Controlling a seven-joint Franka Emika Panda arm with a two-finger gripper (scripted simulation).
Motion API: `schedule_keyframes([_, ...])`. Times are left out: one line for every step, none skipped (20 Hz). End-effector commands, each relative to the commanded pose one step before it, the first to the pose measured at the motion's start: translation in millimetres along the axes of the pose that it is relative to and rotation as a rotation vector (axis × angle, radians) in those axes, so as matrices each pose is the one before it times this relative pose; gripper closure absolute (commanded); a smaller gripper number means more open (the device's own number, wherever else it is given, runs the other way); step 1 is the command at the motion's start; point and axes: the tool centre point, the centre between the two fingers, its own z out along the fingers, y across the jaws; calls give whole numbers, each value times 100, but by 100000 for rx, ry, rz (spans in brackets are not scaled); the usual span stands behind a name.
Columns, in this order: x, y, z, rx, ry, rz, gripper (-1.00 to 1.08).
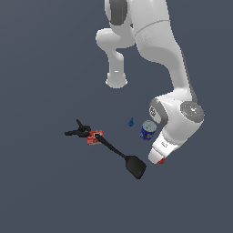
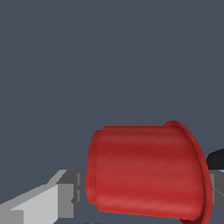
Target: Pick up a designated object from a clutter of objects.
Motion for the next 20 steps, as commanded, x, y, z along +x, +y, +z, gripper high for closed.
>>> schedule_keyframes([-7,-17,1118,-11,39,-75,-92])
schedule_keyframes([12,12,272,0,0,0,-92])
schedule_keyframes([24,14,187,0,0,0,-92])
schedule_keyframes([36,15,102,0,0,0,-92])
schedule_keyframes([39,14,24,0,0,0,-92])
schedule_keyframes([17,5,-5,0,0,0,-92])
schedule_keyframes([0,0,0,0,0,0,108])
schedule_keyframes([0,0,0,0,0,0,108])
schedule_keyframes([0,0,0,0,0,0,108])
schedule_keyframes([0,0,0,0,0,0,108])
schedule_keyframes([0,0,0,0,0,0,108])
schedule_keyframes([0,0,0,0,0,0,108])
schedule_keyframes([0,0,0,0,0,0,108])
schedule_keyframes([0,0,0,0,0,0,108])
schedule_keyframes([0,0,0,0,0,0,108])
schedule_keyframes([0,0,0,0,0,0,108])
schedule_keyframes([47,-139,-56,40,42,-211,108])
schedule_keyframes([-12,-2,-16,0,0,0,108])
schedule_keyframes([-37,-5,-48,0,0,0,108])
schedule_keyframes([-61,-9,-80,0,0,0,108])
